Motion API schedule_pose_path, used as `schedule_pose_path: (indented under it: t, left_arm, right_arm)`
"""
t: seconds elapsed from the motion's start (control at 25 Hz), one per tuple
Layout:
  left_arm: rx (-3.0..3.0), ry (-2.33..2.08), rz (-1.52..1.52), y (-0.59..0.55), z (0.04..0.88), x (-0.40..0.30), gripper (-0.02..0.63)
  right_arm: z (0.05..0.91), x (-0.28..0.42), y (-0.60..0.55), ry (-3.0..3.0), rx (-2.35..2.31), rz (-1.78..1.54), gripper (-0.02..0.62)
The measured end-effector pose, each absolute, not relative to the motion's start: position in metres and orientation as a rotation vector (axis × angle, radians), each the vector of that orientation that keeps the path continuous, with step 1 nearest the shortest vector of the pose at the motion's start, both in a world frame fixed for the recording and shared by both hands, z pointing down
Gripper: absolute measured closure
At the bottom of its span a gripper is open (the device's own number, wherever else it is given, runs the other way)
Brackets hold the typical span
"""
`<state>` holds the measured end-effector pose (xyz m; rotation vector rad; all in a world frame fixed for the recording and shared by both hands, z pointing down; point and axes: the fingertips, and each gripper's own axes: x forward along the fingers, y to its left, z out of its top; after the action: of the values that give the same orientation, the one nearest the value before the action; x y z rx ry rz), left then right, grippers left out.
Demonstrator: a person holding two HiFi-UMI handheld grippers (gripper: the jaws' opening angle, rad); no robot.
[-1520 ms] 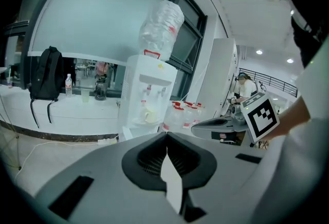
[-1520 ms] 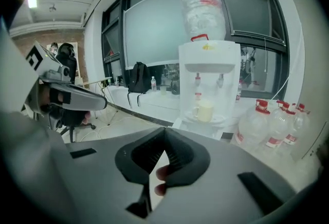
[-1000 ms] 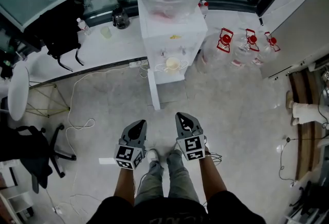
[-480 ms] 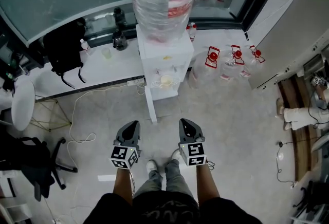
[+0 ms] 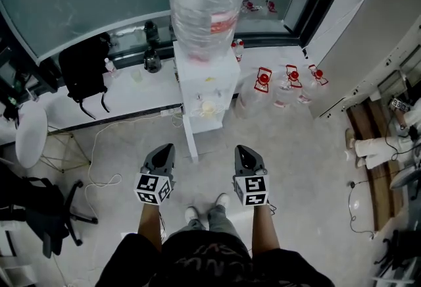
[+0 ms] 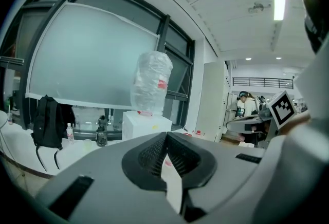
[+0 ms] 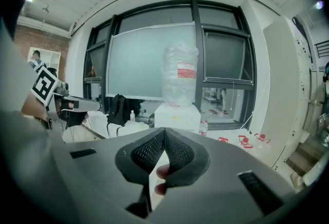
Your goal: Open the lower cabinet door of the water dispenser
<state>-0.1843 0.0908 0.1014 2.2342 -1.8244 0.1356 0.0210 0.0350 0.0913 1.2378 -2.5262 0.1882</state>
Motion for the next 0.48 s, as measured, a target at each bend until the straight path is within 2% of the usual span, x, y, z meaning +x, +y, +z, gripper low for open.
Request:
schedule_pose_path:
  t: [0.48]
  left_arm:
    - [2.368, -1.839, 0.097, 0.105, 0.035, -0.186, 0.594]
  right_arm:
    - [0.029, 0.032, 0.056, -2.546, 1.329, 0.077, 0.581]
